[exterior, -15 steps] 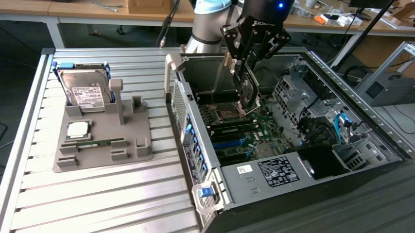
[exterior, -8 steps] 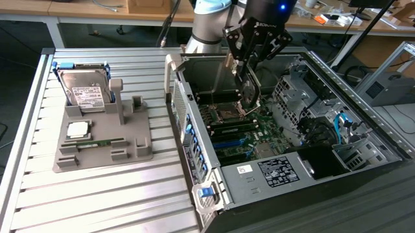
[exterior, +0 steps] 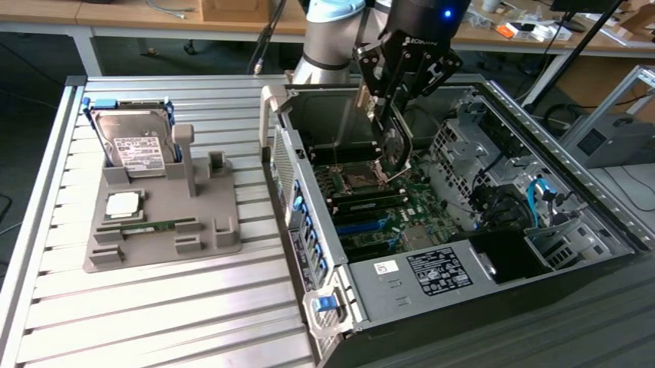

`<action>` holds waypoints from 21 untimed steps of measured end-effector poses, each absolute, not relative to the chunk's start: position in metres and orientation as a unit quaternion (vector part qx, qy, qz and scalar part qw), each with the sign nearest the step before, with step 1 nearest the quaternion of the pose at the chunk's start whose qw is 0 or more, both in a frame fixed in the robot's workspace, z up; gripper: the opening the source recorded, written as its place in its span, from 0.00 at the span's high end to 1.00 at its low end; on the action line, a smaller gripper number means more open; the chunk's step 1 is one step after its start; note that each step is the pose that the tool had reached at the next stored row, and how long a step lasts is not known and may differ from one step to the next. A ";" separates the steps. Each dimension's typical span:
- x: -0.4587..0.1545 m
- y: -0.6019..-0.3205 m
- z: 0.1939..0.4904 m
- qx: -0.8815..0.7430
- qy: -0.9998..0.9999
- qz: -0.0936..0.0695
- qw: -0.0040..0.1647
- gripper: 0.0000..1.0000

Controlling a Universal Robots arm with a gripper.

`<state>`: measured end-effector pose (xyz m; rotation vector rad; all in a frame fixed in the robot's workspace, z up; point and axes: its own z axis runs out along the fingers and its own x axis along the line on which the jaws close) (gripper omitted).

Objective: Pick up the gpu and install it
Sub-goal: 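Pick up the gpu and move the gpu toward the slot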

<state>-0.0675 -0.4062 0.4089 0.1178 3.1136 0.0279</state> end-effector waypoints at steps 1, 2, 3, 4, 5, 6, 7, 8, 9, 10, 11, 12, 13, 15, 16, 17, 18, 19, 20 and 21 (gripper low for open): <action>-0.067 -0.406 0.409 0.038 0.999 0.009 0.013 0.73; -0.067 -0.406 0.408 0.038 0.999 0.009 0.013 0.73; -0.067 -0.406 0.408 0.038 0.999 0.009 0.013 0.73; -0.067 -0.406 0.408 0.038 0.999 0.009 0.013 0.73; -0.067 -0.406 0.408 0.038 0.999 0.009 0.013 0.73; -0.067 -0.406 0.407 0.038 0.999 0.009 0.013 0.73; -0.067 -0.406 0.407 0.038 0.999 0.009 0.013 0.73; -0.067 -0.406 0.407 0.038 0.999 0.009 0.013 0.73; -0.067 -0.406 0.406 0.038 0.999 0.009 0.013 0.73; -0.067 -0.406 0.406 0.038 0.999 0.009 0.013 0.73; -0.067 -0.406 0.405 0.038 0.999 0.009 0.013 0.73; -0.067 -0.406 0.405 0.038 0.999 0.009 0.013 0.73; -0.067 -0.406 0.404 0.038 0.999 0.009 0.013 0.73; -0.067 -0.406 0.403 0.038 0.999 0.009 0.013 0.73; -0.067 -0.406 0.403 0.038 0.999 0.009 0.013 0.73; -0.067 -0.406 0.402 0.038 0.999 0.009 0.013 0.73; -0.067 -0.406 0.402 0.038 0.999 0.009 0.013 0.73; -0.067 -0.406 0.401 0.038 0.999 0.009 0.013 0.73; -0.067 -0.406 0.401 0.038 0.999 0.009 0.013 0.73; -0.067 -0.406 0.400 0.038 0.999 0.009 0.013 0.73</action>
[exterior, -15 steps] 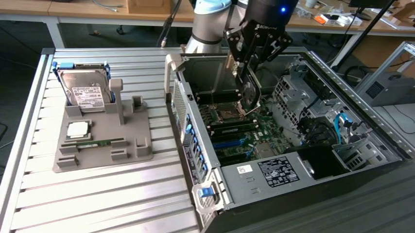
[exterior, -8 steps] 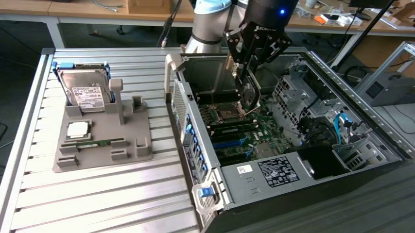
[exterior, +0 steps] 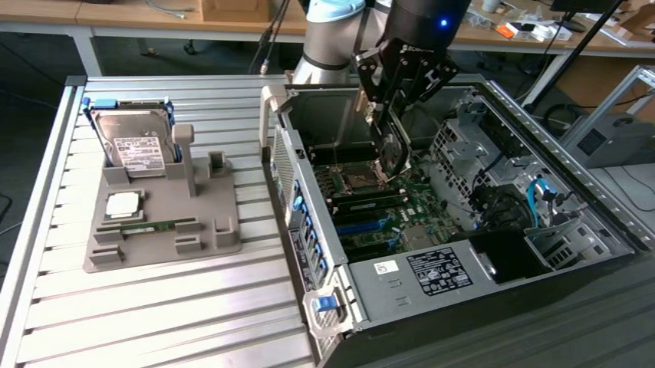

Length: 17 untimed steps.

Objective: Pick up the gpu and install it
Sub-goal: 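Pick up the gpu and move the gpu toward the slot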

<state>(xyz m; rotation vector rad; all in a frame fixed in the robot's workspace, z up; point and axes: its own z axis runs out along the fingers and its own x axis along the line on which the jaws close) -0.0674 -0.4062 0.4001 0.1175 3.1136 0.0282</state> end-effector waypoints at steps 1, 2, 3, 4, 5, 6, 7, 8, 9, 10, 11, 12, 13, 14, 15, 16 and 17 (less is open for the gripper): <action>-0.067 -0.406 0.400 0.038 0.999 0.009 0.013 0.73; -0.067 -0.406 0.399 0.038 0.999 0.009 0.013 0.73; -0.067 -0.406 0.399 0.038 0.999 0.009 0.013 0.73; -0.067 -0.406 0.398 0.038 0.999 0.009 0.013 0.73; -0.067 -0.406 0.398 0.038 0.999 0.009 0.013 0.73; -0.067 -0.406 0.398 0.038 0.999 0.009 0.013 0.73; -0.067 -0.406 0.397 0.038 0.999 0.009 0.013 0.73; -0.067 -0.406 0.397 0.038 0.999 0.009 0.013 0.73; -0.067 -0.406 0.396 0.038 0.999 0.009 0.013 0.73; -0.067 -0.406 0.396 0.038 0.999 0.009 0.013 0.73; -0.067 -0.406 0.395 0.038 0.999 0.009 0.013 0.73; -0.067 -0.406 0.395 0.038 0.999 0.009 0.013 0.73; -0.067 -0.406 0.394 0.038 0.999 0.009 0.013 0.73; -0.067 -0.406 0.394 0.038 0.999 0.009 0.013 0.73; -0.067 -0.406 0.393 0.038 0.999 0.009 0.013 0.73; -0.067 -0.406 0.393 0.038 0.999 0.009 0.013 0.73; -0.067 -0.406 0.393 0.038 0.999 0.009 0.013 0.73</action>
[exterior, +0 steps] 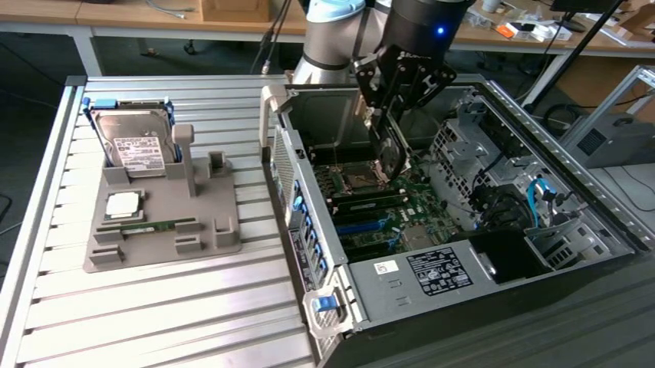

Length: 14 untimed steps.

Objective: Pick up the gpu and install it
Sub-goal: 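Pick up the gpu and move the gpu toward the slot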

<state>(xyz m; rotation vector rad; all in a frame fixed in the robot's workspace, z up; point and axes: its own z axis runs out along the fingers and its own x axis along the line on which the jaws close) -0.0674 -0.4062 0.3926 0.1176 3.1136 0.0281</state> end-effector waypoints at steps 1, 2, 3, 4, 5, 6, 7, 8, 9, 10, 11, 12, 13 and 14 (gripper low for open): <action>-0.067 -0.406 0.392 0.038 0.999 0.009 0.013 0.73; -0.067 -0.406 0.392 0.038 0.999 0.009 0.013 0.73; -0.067 -0.406 0.391 0.038 0.999 0.009 0.013 0.73; -0.067 -0.406 0.391 0.038 0.999 0.009 0.013 0.73; -0.067 -0.406 0.390 0.038 0.999 0.009 0.013 0.73; -0.067 -0.406 0.390 0.038 0.999 0.009 0.013 0.73; -0.067 -0.406 0.389 0.038 0.999 0.009 0.013 0.73; -0.067 -0.406 0.389 0.038 0.999 0.009 0.013 0.73; -0.067 -0.406 0.388 0.038 0.999 0.009 0.013 0.73; -0.067 -0.406 0.388 0.038 0.999 0.009 0.013 0.73; -0.067 -0.406 0.388 0.038 0.999 0.009 0.013 0.73; -0.067 -0.406 0.387 0.038 0.999 0.009 0.013 0.73; -0.067 -0.406 0.387 0.038 0.999 0.009 0.013 0.73; -0.067 -0.406 0.387 0.038 0.999 0.009 0.013 0.73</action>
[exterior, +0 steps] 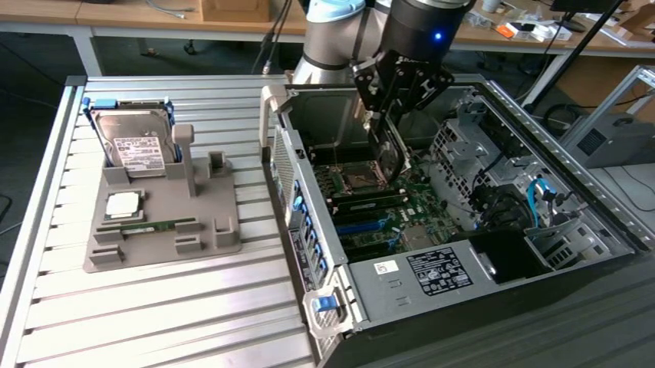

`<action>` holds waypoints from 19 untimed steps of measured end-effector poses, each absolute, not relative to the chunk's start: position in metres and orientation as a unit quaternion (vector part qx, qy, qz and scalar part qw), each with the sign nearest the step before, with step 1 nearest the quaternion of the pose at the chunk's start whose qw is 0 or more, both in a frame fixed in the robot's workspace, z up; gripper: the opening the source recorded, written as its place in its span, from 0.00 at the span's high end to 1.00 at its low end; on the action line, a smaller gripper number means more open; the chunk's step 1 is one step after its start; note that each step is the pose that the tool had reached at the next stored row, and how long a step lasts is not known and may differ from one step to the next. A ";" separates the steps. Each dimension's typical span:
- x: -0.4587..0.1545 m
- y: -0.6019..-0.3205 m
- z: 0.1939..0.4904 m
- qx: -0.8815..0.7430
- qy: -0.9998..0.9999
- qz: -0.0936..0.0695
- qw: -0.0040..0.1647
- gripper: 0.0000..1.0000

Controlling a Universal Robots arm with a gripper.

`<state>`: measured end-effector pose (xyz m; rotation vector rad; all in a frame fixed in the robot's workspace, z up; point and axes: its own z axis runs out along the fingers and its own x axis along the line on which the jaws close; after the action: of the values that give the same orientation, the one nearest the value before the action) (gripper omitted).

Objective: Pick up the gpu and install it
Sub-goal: 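Pick up the gpu and move the gpu toward the slot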

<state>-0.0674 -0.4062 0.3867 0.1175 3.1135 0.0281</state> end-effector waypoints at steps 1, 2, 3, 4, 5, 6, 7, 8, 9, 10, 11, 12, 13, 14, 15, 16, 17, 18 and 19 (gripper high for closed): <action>-0.067 -0.406 0.386 0.038 0.999 0.009 0.013 0.73; -0.067 -0.406 0.386 0.038 0.999 0.009 0.013 0.73; -0.067 -0.406 0.386 0.038 0.999 0.009 0.013 0.73; -0.067 -0.406 0.385 0.038 0.999 0.009 0.013 0.73; -0.067 -0.406 0.384 0.038 0.999 0.009 0.013 0.73; -0.067 -0.406 0.383 0.038 0.999 0.009 0.013 0.73; -0.067 -0.406 0.382 0.038 0.999 0.009 0.013 0.73; -0.067 -0.406 0.382 0.038 0.999 0.009 0.013 0.73; -0.067 -0.406 0.381 0.038 0.999 0.009 0.013 0.73; -0.067 -0.406 0.380 0.038 0.999 0.009 0.013 0.73; -0.067 -0.406 0.378 0.038 0.999 0.009 0.013 0.73; -0.067 -0.406 0.377 0.038 0.999 0.009 0.013 0.73; -0.067 -0.406 0.375 0.038 0.999 0.009 0.013 0.73; -0.067 -0.406 0.373 0.038 0.999 0.009 0.013 0.73; -0.067 -0.406 0.371 0.038 0.999 0.009 0.013 0.73; -0.067 -0.406 0.369 0.038 0.999 0.009 0.013 0.73; -0.067 -0.406 0.367 0.038 0.999 0.009 0.013 0.73; -0.067 -0.406 0.365 0.038 0.999 0.009 0.013 0.73; -0.067 -0.406 0.364 0.038 0.999 0.009 0.013 0.73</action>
<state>-0.0673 -0.4062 0.3638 0.1175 3.1136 0.0275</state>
